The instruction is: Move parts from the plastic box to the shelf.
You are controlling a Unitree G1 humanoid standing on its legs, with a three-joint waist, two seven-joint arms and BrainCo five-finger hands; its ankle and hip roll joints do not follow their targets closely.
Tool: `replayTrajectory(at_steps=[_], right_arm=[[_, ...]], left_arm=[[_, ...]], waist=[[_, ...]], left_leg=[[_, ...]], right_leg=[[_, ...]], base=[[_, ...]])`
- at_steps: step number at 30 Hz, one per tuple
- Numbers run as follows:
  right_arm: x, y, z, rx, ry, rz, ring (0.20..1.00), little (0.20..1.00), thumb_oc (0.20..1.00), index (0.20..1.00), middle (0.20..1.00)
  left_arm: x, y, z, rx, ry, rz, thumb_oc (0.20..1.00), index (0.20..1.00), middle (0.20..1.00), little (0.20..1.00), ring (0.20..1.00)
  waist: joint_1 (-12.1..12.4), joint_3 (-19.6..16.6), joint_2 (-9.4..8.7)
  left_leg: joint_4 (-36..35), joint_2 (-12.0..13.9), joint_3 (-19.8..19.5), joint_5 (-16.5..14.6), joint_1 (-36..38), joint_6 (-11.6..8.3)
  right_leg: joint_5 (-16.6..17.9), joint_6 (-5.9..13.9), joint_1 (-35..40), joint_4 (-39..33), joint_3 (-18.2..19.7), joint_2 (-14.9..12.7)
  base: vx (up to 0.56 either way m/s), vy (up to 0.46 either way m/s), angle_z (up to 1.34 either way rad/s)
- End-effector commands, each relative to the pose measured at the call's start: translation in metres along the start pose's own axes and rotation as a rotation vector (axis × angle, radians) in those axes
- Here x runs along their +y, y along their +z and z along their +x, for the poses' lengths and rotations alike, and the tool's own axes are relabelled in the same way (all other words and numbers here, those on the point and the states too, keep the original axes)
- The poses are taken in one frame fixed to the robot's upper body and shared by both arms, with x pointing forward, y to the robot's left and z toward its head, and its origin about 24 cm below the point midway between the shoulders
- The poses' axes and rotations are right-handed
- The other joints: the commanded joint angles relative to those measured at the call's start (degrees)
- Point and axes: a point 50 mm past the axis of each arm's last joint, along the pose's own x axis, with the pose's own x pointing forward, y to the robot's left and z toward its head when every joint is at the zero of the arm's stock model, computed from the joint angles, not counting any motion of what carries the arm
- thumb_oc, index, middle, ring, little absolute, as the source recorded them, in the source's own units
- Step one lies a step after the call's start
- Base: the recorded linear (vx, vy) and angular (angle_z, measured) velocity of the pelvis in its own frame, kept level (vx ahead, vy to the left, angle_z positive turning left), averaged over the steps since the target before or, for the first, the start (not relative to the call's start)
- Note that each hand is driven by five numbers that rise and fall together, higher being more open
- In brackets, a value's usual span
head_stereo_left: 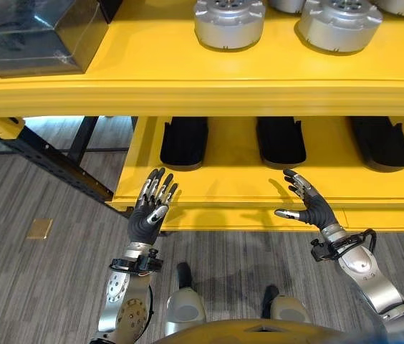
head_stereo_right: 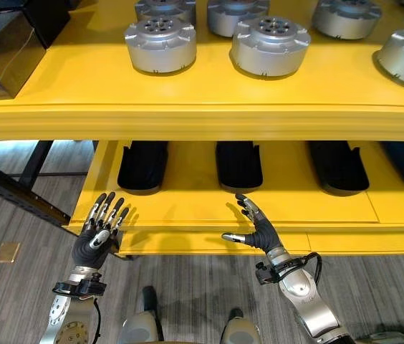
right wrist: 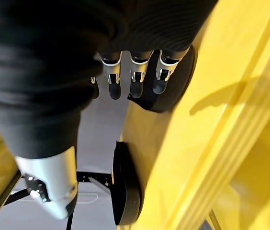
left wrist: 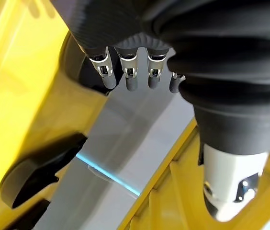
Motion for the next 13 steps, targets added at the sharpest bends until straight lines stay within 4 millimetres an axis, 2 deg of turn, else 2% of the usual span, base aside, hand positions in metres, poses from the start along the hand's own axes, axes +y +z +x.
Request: replayTrajectory(at_steps=[1, 3, 4, 5, 9, 10, 13], right_arm=[[-0.006, 0.028, 0.015, -0.17, -0.056, 0.085, 1.0, 1.0, 1.0, 1.0, 1.0], [-0.008, 0.026, 0.015, -0.172, -0.067, 0.104, 1.0, 1.0, 1.0, 1.0, 1.0], [-0.009, 0.025, 0.016, -0.173, -0.071, 0.125, 1.0, 1.0, 1.0, 1.0, 1.0], [-0.009, 0.024, 0.015, -0.17, -0.079, 0.149, 1.0, 1.0, 1.0, 1.0, 1.0], [-0.008, 0.019, 0.016, -0.133, -0.085, 0.196, 1.0, 1.0, 1.0, 1.0, 1.0], [-0.008, 0.016, 0.015, -0.114, -0.082, 0.218, 1.0, 1.0, 1.0, 1.0, 1.0], [-0.007, 0.012, 0.011, -0.098, -0.075, 0.206, 1.0, 1.0, 1.0, 1.0, 1.0]], left_arm=[[-0.011, 0.029, 0.023, -0.116, -0.227, 0.084, 1.0, 1.0, 1.0, 1.0, 1.0], [-0.018, 0.029, 0.028, -0.113, -0.288, 0.099, 1.0, 1.0, 1.0, 1.0, 1.0], [-0.021, 0.029, 0.031, -0.107, -0.323, 0.087, 1.0, 1.0, 1.0, 1.0, 1.0], [-0.021, 0.03, 0.034, -0.101, -0.348, 0.078, 1.0, 1.0, 1.0, 1.0, 1.0], [-0.022, 0.03, 0.036, -0.082, -0.382, 0.088, 1.0, 1.0, 1.0, 1.0, 1.0], [-0.021, 0.031, 0.035, -0.073, -0.398, 0.091, 1.0, 1.0, 1.0, 1.0, 1.0], [-0.015, 0.03, 0.03, -0.047, -0.388, 0.095, 1.0, 1.0, 1.0, 1.0, 1.0]], waist=[[-2.0, 0.6, -4.98], [-2.7, 0.0, -5.29], [-3.3, -0.6, -5.15], [-3.8, -1.3, -4.62], [-4.1, -2.5, -4.34], [-4.5, -3.4, -4.09], [-4.9, -4.8, -3.87]], left_leg=[[12.3, -1.7, 3.7, -0.7, 3.1, -8.71], [14.3, -3.0, 4.0, -1.9, 3.4, -8.24], [11.0, -4.1, 4.4, -2.6, 5.1, -7.71], [7.3, -4.3, 3.9, -1.5, 6.7, -7.83], [1.9, -4.7, 2.1, -1.2, 8.8, -7.8], [-0.9, -4.9, 3.2, -1.0, 10.4, -7.95], [-1.9, -5.0, 4.8, -1.6, 11.1, -8.0]], right_leg=[[5.8, -1.22, 1.7, -4.9, 0.8, 1.3], [7.1, -0.92, 1.7, -6.3, 1.5, 1.2], [8.2, -0.16, 1.4, -6.9, 1.8, 1.0], [9.2, 0.39, 1.2, -7.3, 2.6, 1.3], [10.8, 1.22, 1.2, -9.2, 4.3, 1.0], [11.7, 1.97, 1.8, -11.0, 3.8, 0.5], [13.5, 3.27, 2.8, -13.8, 2.9, -0.7]], base=[[-0.1, 0.042, 0.38], [-0.1, 0.1, 0.09], [-0.08, 0.215, 0.34], [-0.06, 0.241, 0.36], [0.0, 0.167, 0.05], [0.0, 0.174, 0.02], [0.0, 0.172, 0.0]])
